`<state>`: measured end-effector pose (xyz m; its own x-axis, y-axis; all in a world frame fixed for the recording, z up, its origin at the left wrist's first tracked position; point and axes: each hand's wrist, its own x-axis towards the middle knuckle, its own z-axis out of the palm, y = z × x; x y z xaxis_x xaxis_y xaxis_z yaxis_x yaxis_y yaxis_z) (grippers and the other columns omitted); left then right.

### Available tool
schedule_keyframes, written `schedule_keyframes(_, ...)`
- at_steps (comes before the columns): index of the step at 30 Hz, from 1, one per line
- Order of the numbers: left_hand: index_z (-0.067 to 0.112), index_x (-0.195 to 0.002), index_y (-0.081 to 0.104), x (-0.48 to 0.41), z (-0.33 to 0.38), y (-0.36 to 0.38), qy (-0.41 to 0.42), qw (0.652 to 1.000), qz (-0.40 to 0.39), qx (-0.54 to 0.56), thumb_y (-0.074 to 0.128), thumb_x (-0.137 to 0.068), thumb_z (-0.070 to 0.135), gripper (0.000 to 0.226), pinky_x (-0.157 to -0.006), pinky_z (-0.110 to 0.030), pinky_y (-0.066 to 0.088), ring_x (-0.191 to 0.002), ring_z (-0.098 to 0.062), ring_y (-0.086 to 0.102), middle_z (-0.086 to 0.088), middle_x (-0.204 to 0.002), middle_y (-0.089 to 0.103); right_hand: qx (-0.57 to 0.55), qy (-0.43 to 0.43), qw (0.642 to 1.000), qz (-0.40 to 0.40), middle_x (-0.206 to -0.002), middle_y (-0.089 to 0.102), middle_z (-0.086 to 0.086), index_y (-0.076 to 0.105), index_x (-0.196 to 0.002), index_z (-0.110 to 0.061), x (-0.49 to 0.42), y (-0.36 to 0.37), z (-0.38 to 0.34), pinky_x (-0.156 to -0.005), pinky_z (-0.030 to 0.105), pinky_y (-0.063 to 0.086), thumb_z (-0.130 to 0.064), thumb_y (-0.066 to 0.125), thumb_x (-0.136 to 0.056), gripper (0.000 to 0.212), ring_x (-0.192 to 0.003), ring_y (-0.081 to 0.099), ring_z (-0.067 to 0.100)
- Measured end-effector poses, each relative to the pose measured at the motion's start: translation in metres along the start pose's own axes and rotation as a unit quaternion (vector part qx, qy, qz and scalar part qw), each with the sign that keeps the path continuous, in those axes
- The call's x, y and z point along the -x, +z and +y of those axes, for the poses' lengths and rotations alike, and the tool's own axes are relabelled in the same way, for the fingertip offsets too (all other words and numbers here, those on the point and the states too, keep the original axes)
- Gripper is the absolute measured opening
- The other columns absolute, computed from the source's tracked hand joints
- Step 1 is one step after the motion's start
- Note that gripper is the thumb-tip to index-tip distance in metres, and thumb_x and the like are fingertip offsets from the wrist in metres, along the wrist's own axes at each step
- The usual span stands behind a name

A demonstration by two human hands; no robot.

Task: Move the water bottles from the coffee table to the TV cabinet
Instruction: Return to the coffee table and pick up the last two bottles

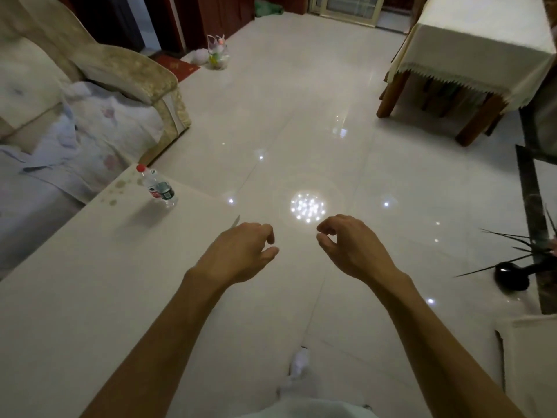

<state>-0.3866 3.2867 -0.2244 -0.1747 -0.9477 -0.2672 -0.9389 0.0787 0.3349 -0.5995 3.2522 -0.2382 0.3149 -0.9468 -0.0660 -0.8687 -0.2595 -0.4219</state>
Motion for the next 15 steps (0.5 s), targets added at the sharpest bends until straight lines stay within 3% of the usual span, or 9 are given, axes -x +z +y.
schedule_keyframes(15, 0.022, -0.118, 0.056, -0.129, -0.011, -0.045, -0.055, 0.998, 0.002, 0.026, 0.051, -0.093, 0.043, 0.034, -0.085, -0.029, 0.051, -0.097, -0.013, 0.061, 0.002, -0.115, 0.064, 0.005, 0.007, 0.999, -0.051, -0.117, 0.065, -0.001, 0.063, -0.122, -0.018, -0.141, -0.029, 0.059, -0.089, 0.031, 0.049, -0.034, 0.05, -0.096, 0.033, -0.106, 0.058, 0.014)
